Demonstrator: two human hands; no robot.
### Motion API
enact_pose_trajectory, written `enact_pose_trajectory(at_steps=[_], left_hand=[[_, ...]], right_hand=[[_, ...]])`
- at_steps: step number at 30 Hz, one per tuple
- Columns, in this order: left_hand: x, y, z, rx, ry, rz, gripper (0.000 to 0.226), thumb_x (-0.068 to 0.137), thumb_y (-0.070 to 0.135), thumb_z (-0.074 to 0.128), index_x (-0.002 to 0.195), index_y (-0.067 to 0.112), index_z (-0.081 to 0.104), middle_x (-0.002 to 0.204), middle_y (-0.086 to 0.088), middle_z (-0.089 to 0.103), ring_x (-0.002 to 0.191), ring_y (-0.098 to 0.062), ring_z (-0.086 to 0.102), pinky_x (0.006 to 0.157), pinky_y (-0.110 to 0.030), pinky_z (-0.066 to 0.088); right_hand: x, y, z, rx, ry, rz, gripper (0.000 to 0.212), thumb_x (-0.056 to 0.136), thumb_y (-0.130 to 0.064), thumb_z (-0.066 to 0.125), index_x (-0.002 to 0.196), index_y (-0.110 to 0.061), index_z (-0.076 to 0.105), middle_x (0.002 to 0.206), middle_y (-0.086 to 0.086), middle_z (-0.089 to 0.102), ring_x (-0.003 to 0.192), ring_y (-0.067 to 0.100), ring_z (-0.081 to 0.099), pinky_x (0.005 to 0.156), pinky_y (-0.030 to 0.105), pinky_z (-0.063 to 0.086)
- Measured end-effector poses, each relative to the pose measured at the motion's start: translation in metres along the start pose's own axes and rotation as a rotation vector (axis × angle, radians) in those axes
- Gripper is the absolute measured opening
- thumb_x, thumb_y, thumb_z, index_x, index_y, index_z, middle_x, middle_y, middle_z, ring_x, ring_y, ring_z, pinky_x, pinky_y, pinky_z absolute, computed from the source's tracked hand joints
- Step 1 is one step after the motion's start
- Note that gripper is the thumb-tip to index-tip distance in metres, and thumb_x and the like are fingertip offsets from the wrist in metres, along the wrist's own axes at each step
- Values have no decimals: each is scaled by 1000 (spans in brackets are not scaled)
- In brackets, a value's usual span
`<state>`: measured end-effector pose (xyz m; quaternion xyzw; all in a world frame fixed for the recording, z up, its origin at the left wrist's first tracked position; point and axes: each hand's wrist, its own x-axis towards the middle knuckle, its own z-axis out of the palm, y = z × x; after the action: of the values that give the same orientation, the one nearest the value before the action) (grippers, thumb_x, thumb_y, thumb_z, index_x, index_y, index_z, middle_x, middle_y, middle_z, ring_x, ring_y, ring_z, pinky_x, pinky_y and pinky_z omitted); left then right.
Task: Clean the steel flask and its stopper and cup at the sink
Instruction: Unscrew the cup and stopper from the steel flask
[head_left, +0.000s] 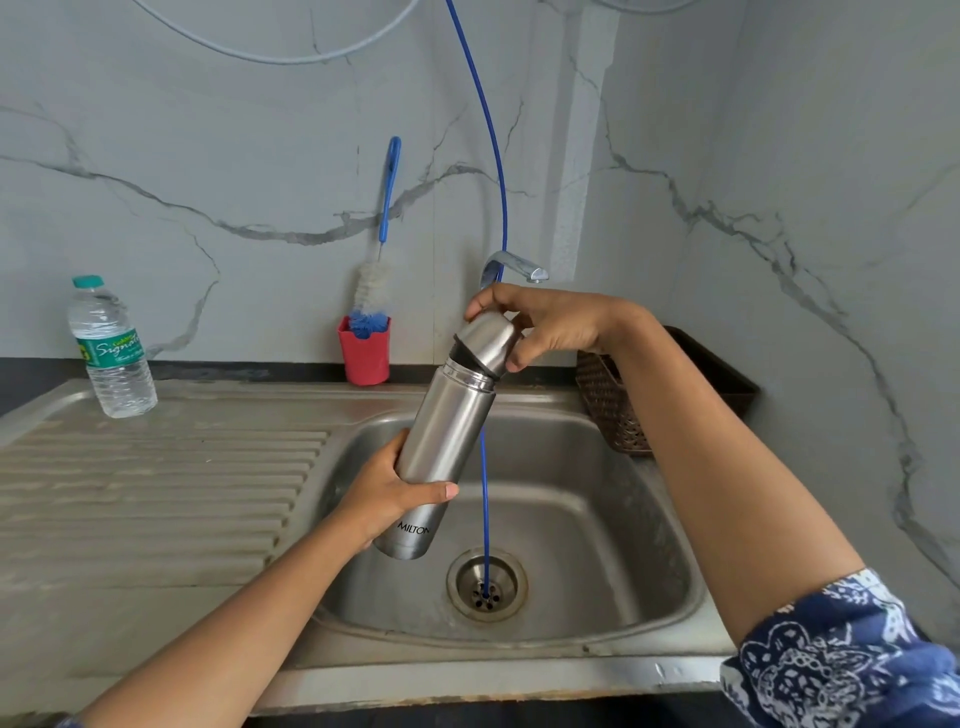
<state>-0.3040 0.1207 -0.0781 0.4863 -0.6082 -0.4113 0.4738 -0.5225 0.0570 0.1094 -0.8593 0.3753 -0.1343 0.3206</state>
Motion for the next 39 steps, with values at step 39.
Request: enact_pose_trajectory(at_steps=[39], left_hand=[[-40, 16, -182, -223, 677, 85, 59, 53, 21, 80, 107, 25, 58, 91, 3, 69, 73, -7, 68, 62, -23, 52]], right_hand=[[190, -25, 264, 274, 214, 80, 76, 64, -17, 87, 124, -8, 41, 118, 12, 60, 106, 22, 56, 93, 33, 47]])
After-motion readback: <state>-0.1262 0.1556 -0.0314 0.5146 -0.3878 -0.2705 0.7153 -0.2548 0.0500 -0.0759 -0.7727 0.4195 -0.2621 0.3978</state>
